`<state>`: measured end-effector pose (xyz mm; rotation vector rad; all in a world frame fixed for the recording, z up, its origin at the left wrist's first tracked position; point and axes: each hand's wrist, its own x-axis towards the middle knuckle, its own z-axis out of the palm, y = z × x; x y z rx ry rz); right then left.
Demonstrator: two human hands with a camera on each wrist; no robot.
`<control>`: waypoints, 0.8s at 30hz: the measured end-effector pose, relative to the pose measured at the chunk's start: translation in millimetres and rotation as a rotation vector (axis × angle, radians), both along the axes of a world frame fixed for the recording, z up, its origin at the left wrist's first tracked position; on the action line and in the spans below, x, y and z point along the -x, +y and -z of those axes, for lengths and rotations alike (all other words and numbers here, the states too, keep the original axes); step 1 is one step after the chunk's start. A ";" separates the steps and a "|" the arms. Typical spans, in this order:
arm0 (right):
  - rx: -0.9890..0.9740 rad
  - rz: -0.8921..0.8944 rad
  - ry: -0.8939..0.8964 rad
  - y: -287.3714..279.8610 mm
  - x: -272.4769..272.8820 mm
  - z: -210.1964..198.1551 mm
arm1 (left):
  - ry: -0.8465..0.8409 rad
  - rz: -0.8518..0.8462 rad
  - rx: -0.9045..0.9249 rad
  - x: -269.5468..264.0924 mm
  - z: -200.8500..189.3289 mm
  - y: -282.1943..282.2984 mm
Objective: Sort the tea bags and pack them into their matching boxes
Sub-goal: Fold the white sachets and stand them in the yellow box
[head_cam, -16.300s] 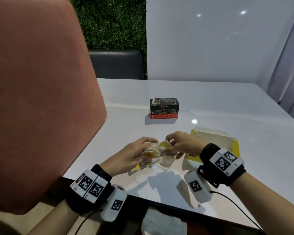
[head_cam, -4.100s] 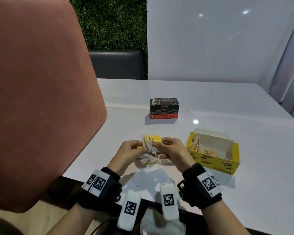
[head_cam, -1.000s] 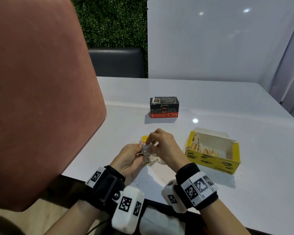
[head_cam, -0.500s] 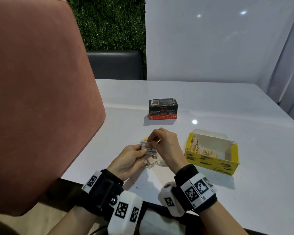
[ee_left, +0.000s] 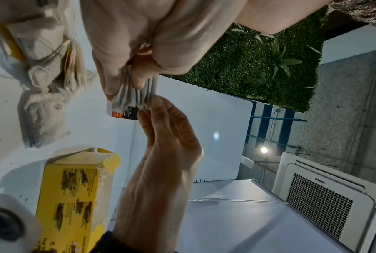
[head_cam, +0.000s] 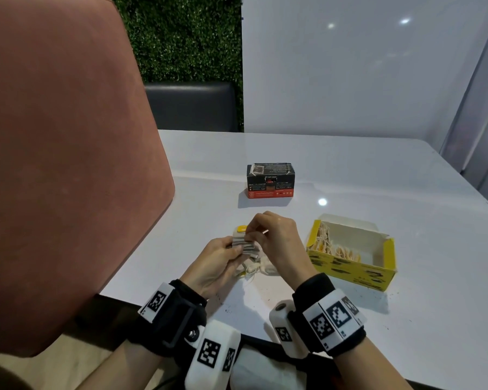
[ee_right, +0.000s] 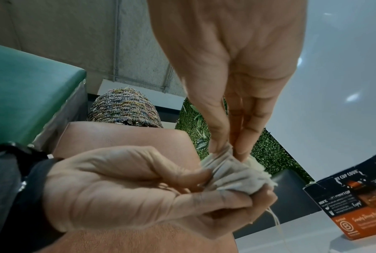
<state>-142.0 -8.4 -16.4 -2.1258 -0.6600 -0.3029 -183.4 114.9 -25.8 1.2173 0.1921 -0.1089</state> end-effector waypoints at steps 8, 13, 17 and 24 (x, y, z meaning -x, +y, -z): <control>0.024 -0.028 0.008 -2.8 0.1 3.9 | 0.042 -0.012 0.103 -0.4 -4.3 -0.6; 0.066 -0.076 0.031 -0.7 0.1 1.4 | 0.023 -0.048 0.035 -2.0 -1.6 -0.7; -0.025 0.015 0.078 -8.0 0.0 -5.3 | -0.004 -0.047 -0.031 -2.3 -2.1 2.9; 0.071 -0.255 0.580 -36.9 -22.1 -37.9 | -0.298 0.091 -0.823 -1.4 -10.8 -2.0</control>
